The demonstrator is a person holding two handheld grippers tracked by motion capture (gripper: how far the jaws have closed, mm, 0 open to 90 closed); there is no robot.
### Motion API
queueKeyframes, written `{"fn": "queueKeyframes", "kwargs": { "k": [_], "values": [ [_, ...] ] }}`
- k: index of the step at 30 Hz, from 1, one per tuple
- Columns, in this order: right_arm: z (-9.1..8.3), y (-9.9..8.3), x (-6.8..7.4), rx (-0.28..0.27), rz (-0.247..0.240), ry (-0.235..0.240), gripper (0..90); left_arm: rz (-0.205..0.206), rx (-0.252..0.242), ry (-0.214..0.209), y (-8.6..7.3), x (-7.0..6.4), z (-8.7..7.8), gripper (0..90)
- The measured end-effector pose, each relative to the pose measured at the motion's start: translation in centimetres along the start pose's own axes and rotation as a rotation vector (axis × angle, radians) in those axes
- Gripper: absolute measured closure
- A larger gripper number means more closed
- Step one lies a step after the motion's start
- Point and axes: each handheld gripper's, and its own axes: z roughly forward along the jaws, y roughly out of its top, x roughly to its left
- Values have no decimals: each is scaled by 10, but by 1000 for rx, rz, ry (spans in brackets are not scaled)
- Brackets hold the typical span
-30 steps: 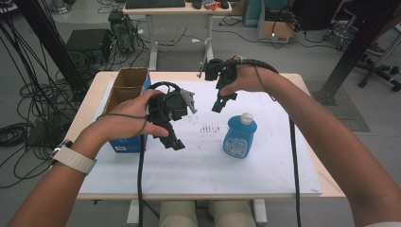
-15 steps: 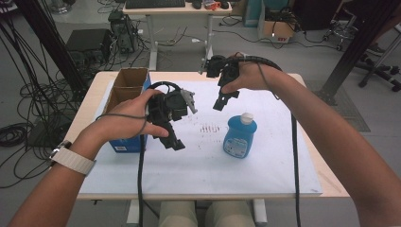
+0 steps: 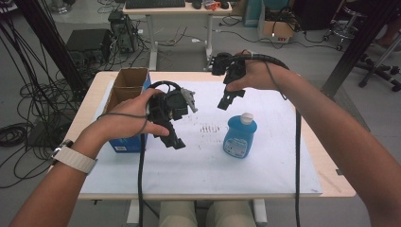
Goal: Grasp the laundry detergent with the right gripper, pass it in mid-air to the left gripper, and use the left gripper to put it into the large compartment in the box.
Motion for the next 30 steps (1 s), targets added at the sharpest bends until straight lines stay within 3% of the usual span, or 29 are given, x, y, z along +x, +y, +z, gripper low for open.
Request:
{"fn": "queueKeyframes", "kwargs": {
  "k": [2,9,19,30],
  "values": [
    [-4,-2,1,-1,6,-11,51,6,2,-1,1,0,1,114],
    [-15,-11,4,-7,69,34,101,8,6,3,2,-1,1,132],
    [-25,-23,4,-11,76,-7,88,14,7,-1,3,-1,2,140],
    [-30,-45,2,-6,142,-2,86,18,2,-6,4,-1,4,144]
  ]
}}
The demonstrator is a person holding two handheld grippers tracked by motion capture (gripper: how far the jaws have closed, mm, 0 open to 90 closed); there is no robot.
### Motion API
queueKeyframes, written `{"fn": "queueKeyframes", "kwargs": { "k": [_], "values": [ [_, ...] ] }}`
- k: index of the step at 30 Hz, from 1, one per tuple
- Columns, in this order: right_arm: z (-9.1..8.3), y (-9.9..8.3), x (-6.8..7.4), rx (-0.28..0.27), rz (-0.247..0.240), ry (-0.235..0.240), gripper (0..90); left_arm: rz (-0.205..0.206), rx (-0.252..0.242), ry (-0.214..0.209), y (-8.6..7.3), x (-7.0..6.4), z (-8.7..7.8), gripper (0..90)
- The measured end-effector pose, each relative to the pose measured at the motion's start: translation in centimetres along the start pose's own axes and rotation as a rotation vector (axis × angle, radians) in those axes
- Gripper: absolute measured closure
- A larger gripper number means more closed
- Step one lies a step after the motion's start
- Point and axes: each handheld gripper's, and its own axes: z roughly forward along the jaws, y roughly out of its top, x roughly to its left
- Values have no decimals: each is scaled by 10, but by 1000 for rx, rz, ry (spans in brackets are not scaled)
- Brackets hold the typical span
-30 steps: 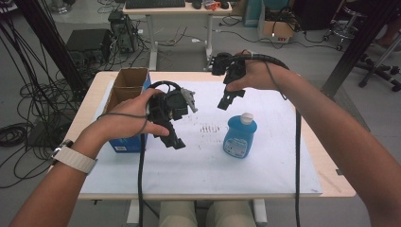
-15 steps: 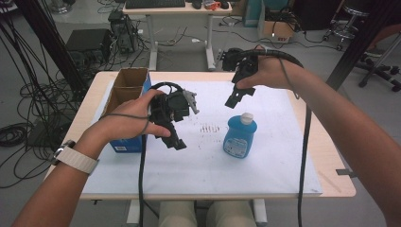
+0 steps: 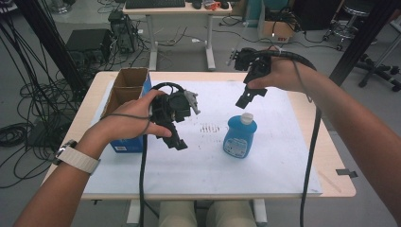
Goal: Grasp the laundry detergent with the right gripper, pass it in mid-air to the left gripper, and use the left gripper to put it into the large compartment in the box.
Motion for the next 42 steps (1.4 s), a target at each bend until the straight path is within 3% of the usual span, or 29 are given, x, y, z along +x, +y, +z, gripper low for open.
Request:
{"fn": "queueKeyframes", "kwargs": {
  "k": [7,22,36,41,42],
  "values": [
    [-1,-13,-1,6,40,17,83,1,-1,2,1,0,1,144],
    [11,-41,0,-28,65,29,56,-3,-3,9,2,0,2,130],
    [24,-75,1,-145,79,54,48,-15,-28,14,1,1,5,130],
    [31,-86,3,-192,88,36,45,-23,-30,13,0,2,5,132],
    [34,-90,3,-222,77,26,43,-23,-30,15,0,2,5,131]
  ]
}}
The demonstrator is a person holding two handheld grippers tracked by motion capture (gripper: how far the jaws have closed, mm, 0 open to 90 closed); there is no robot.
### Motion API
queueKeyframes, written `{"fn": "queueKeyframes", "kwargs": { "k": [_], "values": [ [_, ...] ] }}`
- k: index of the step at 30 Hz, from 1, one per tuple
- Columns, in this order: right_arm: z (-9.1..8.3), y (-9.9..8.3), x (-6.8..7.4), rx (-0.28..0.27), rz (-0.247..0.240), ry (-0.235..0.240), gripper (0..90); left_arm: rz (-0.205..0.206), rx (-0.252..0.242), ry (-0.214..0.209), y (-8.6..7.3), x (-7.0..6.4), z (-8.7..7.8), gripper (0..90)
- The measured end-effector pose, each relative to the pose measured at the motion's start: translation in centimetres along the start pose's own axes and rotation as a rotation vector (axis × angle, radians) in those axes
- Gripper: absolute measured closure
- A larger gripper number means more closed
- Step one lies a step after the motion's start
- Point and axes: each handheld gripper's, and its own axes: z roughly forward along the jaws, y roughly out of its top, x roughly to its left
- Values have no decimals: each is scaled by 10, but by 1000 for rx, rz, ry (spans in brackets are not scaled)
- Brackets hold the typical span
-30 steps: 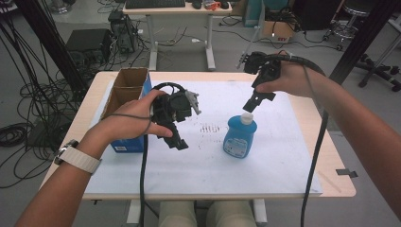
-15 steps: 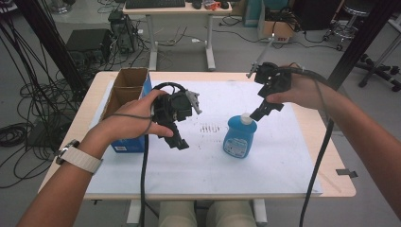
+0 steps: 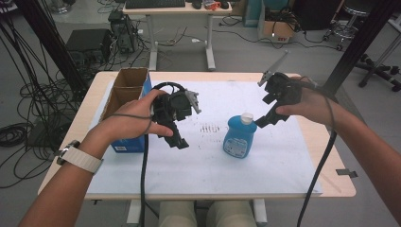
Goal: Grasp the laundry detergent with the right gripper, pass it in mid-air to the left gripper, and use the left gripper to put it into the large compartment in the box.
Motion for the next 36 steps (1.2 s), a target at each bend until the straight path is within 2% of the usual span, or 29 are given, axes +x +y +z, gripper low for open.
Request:
{"fn": "queueKeyframes", "kwargs": {
  "k": [2,4,6,13,19,21,22,28,31,32,36],
  "values": [
    [0,-2,1,0,6,-3,44,0,1,0,0,0,0,131],
    [3,-7,2,-35,-6,-3,43,0,3,0,0,0,0,132],
    [6,-10,6,-65,17,2,42,4,1,1,1,1,1,132],
    [12,-19,11,-89,10,-26,42,1,-5,4,0,1,2,132],
    [17,-26,12,-114,21,-17,41,-1,-3,2,-1,2,2,133],
    [17,-28,11,-106,13,-16,46,-3,-6,3,-1,2,2,133],
    [19,-30,11,-125,20,-15,43,-4,-7,4,-1,2,2,133],
    [28,-39,10,-127,63,2,51,-13,-15,6,-4,3,1,133],
    [29,-41,9,-106,51,5,55,-12,-17,7,-5,4,0,134],
    [33,-44,10,-136,59,0,55,-13,-14,6,-5,4,1,134],
    [33,-47,10,-122,43,-9,54,-16,-16,6,-5,4,1,135]
  ]
}}
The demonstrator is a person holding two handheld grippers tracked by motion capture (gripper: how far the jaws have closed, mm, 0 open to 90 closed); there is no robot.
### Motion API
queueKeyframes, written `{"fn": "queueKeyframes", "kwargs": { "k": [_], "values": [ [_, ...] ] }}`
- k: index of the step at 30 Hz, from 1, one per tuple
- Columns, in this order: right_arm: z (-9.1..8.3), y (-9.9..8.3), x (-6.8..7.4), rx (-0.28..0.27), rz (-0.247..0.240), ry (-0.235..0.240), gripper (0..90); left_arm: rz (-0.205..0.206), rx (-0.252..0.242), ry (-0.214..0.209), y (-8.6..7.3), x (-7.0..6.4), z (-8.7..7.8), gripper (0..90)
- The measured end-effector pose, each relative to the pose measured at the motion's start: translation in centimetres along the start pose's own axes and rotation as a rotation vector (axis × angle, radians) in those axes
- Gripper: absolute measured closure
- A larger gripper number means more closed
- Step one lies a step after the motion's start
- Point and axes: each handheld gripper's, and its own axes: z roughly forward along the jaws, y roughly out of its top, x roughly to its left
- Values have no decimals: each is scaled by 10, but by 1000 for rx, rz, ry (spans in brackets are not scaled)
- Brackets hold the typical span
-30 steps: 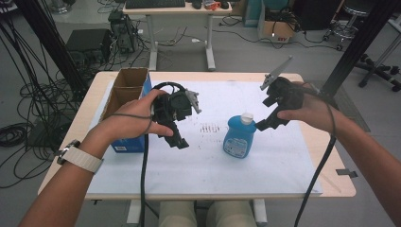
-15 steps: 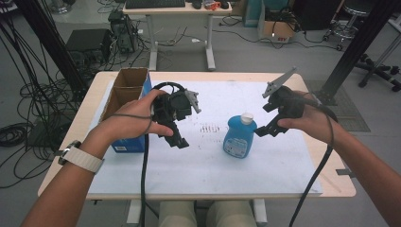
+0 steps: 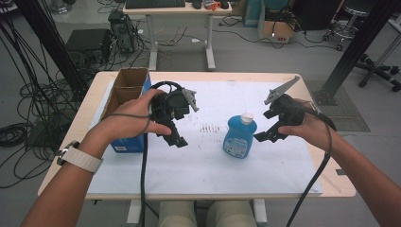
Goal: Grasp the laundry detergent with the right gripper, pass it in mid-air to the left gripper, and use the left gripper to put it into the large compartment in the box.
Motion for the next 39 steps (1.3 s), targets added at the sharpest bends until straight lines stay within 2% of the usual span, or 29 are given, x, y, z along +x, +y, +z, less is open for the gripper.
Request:
{"fn": "queueKeyframes", "kwargs": {
  "k": [1,2,5,8,10,11,12,19,20,21,22,23,28,29,30,34,35,36,39],
  "values": [
    [2,-3,0,-18,5,3,54,-1,0,1,0,0,0,135],
    [2,-3,-1,1,-12,1,56,-2,-4,4,-1,1,0,135],
    [4,-6,-1,-3,-26,-2,57,-6,-5,5,-2,1,0,135],
    [6,-10,-1,-31,-28,-3,56,-2,-3,4,-1,1,0,135],
    [10,-12,2,-74,14,-1,52,-3,-4,4,-1,1,0,135],
    [11,-13,2,-85,4,-3,52,-3,-4,4,-1,1,1,134],
    [11,-14,-1,-78,-30,-9,52,-2,-4,3,0,1,1,135],
    [19,-20,-1,-109,-12,-11,49,-2,-2,4,-1,1,2,135],
    [20,-22,0,-123,-21,-11,49,-3,-4,5,-1,1,2,135],
    [22,-22,2,-137,0,-10,50,-2,-2,6,-2,1,2,135],
    [22,-22,2,-137,0,-10,50,-2,-2,6,-2,1,2,135],
    [22,-24,1,-140,-24,-16,50,-3,-2,5,-2,1,2,135],
    [25,-29,2,-172,-1,-28,49,-5,-5,7,-3,0,2,135],
    [25,-30,4,-172,34,-25,49,-7,-6,6,-3,0,2,135],
    [26,-31,5,-179,46,-31,49,-5,-5,6,-3,1,2,135],
    [29,-34,6,-197,56,-24,51,-8,-9,8,-4,1,1,135],
    [30,-37,6,-216,37,-12,53,-10,-8,8,-4,1,1,134],
    [31,-37,7,-217,57,-18,53,-12,-9,8,-5,1,1,135],
    [33,-40,7,-235,60,-23,53,-11,-8,8,-5,1,1,135]
  ]
}}
